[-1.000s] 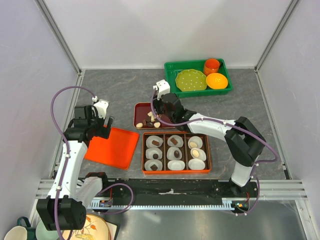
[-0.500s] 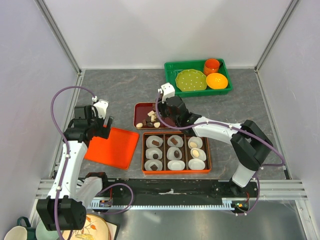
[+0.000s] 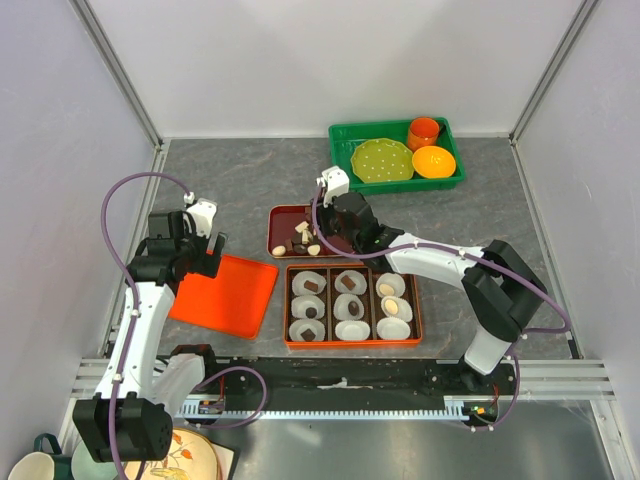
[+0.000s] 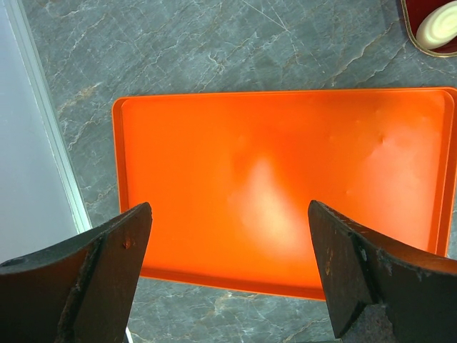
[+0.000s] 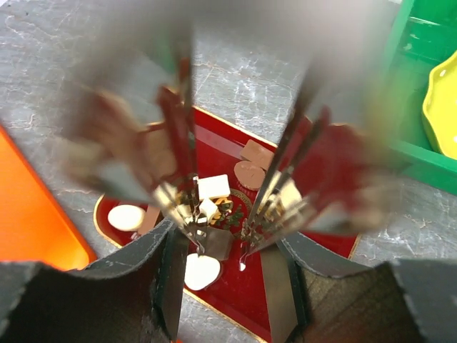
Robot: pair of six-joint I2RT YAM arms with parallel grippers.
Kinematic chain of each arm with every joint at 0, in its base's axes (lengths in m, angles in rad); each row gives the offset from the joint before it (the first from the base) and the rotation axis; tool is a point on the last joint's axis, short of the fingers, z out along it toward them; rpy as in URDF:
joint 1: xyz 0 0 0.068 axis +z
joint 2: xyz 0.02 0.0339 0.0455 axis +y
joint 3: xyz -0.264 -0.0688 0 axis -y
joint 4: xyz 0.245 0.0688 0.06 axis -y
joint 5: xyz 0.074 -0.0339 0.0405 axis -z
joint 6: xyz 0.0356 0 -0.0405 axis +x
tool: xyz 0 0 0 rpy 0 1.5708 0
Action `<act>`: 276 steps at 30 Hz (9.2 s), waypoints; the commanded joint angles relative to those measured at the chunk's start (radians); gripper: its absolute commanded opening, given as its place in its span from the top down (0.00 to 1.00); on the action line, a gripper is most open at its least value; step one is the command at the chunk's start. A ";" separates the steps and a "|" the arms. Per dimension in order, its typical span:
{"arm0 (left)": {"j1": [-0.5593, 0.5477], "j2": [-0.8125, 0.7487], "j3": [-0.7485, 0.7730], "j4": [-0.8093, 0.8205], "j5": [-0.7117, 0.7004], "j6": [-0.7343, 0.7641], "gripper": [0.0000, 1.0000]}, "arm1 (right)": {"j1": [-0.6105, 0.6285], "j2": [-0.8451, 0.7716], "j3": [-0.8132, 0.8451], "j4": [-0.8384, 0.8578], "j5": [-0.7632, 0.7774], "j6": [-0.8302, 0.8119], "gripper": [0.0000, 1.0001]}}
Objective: Pack the chocolate
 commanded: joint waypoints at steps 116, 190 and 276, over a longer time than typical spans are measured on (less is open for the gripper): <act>0.008 0.012 0.054 -0.022 0.054 0.001 0.03 | 0.237 -0.467 0.007 -0.280 0.093 -0.090 0.63; 0.008 -0.046 0.016 -0.016 0.033 0.033 0.03 | 0.017 -0.226 0.082 -0.273 0.081 -0.033 0.79; 0.007 -0.062 -0.019 -0.019 0.119 0.073 0.01 | -0.596 -0.286 0.056 -0.899 -0.011 0.183 0.56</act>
